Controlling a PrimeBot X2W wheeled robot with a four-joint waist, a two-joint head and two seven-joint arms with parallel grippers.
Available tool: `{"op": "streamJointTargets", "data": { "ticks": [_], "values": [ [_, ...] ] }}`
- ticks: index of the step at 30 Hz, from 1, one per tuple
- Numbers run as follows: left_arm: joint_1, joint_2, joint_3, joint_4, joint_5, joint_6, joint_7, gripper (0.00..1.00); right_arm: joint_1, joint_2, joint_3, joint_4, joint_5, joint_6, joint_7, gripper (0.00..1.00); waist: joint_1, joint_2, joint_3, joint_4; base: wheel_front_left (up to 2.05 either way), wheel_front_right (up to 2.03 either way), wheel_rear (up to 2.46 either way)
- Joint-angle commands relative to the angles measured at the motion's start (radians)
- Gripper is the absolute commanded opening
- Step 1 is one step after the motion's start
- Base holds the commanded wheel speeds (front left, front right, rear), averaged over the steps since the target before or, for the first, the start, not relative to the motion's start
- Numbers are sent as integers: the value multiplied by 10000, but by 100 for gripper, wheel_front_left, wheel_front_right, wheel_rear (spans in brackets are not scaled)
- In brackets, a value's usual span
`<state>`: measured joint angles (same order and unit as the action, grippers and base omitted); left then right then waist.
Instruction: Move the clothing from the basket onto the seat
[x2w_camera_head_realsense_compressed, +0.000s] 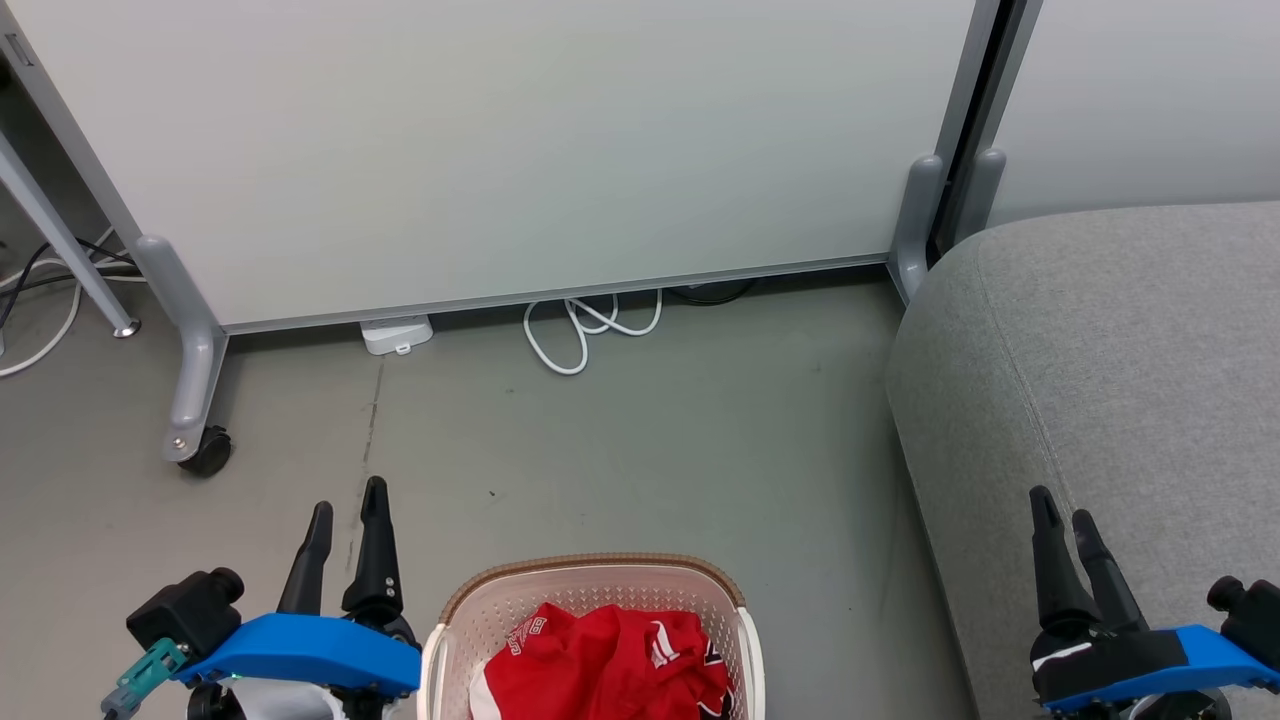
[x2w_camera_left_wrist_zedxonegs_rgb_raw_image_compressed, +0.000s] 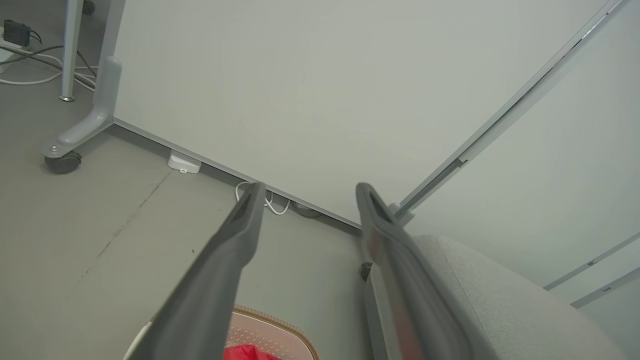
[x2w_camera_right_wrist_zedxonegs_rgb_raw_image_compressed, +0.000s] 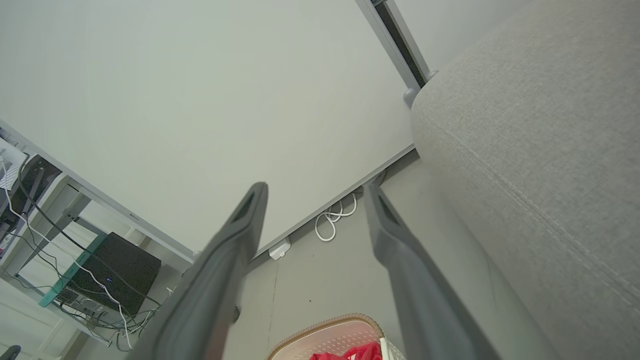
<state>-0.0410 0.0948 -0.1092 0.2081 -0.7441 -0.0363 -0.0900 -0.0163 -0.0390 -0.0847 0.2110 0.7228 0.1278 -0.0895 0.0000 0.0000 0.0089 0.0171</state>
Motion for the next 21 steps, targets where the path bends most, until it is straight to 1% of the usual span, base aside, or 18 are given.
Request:
{"op": "streamJointTargets", "data": {
  "ticks": [1, 13, 21],
  "values": [
    [-59, 114, -45, -160, 272, -1, -94, 100, -81, -90, 19, -120, -287, 25, -102, 100, 0, 0, -3, 3, 0, 0, 0],
    [19, 151, -302, -154, 1568, 26, -446, 100, 40, -103, 62, -112, -1878, 26, -452, 100, 0, 0, -22, 12, 0, 0, 0],
    [63, 81, -388, -143, 2244, -54, -659, 100, 105, -109, 54, -100, -2807, 27, -661, 100, 0, 0, -46, 29, 0, 0, 0]
  ]
}}
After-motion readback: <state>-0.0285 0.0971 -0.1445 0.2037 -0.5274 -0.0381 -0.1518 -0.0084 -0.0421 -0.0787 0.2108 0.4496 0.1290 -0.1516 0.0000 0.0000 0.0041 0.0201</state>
